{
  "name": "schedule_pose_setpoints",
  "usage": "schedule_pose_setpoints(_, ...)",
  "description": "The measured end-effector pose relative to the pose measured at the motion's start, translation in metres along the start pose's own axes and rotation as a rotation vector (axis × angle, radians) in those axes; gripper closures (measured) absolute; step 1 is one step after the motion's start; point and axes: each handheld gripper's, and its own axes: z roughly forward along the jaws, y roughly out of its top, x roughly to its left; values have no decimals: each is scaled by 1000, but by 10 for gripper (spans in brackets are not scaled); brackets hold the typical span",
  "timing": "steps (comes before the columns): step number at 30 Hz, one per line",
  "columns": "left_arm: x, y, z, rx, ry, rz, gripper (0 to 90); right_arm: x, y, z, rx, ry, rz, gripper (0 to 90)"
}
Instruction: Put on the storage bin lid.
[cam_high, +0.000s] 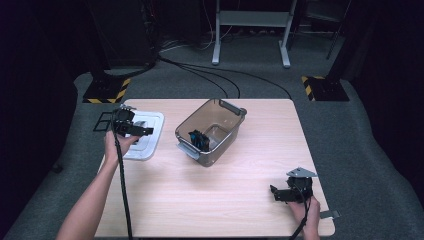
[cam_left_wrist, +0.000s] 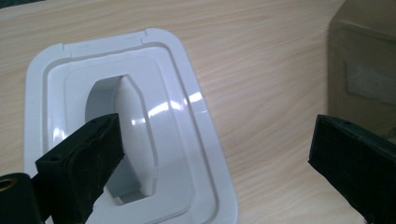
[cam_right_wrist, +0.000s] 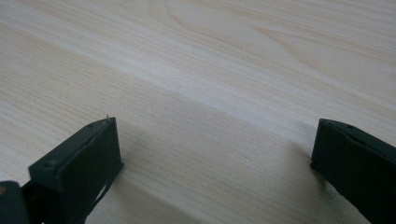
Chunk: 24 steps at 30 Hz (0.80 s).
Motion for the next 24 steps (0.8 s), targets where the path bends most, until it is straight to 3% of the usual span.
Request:
schedule_pose_setpoints(7, 16, -10, 15, 17, 37, -59, 42, 0, 0, 0, 0, 0, 0, 4)
schedule_pose_setpoints(15, 31, -18, 33, 52, 105, -92, 100, 0, 0, 0, 0, 0, 0, 4)
schedule_pose_setpoints(22, 38, -25, 51, 99, 124, -132, 118, 0, 0, 0, 0, 0, 0, 4)
schedule_pose_setpoints(24, 40, -27, 54, 103, 127, -161, 116, 0, 0, 0, 0, 0, 0, 4)
